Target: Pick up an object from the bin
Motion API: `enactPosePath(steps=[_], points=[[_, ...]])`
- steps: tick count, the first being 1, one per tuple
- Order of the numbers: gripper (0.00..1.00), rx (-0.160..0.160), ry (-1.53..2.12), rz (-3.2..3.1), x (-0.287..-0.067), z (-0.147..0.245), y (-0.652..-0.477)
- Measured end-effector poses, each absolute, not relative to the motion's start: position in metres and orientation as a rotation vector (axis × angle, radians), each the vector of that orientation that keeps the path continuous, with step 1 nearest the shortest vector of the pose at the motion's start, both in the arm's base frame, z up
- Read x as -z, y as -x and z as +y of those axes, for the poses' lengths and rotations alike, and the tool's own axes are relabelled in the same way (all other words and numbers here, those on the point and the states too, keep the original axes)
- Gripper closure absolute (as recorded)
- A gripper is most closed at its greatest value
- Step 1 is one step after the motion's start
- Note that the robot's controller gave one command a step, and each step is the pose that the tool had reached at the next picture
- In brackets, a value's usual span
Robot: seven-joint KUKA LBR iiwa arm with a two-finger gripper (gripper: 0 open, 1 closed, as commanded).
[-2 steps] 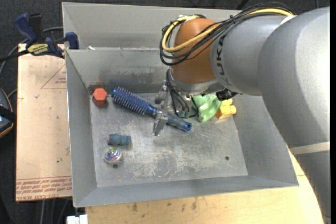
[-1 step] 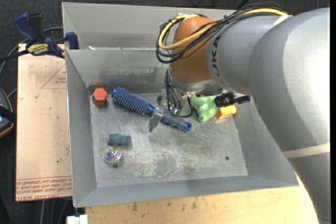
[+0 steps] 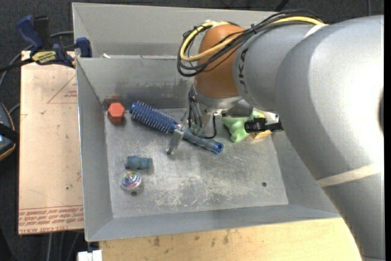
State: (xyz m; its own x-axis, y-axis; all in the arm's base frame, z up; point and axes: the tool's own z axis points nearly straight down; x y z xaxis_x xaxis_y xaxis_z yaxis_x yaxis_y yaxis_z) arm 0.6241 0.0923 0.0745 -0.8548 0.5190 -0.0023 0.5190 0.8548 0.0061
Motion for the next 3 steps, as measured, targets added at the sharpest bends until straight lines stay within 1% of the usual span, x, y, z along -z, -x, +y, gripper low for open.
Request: enactPosePath(steps=[1,2,3], points=[[0.00,-0.005,-0.841,3.023,-0.077,0.093,-0.626],[1.00,-0.008,-0.837,3.019,-0.079,0.094,-0.627],[1.00,-0.004,-0.834,3.024,-0.124,0.094,-0.628]])
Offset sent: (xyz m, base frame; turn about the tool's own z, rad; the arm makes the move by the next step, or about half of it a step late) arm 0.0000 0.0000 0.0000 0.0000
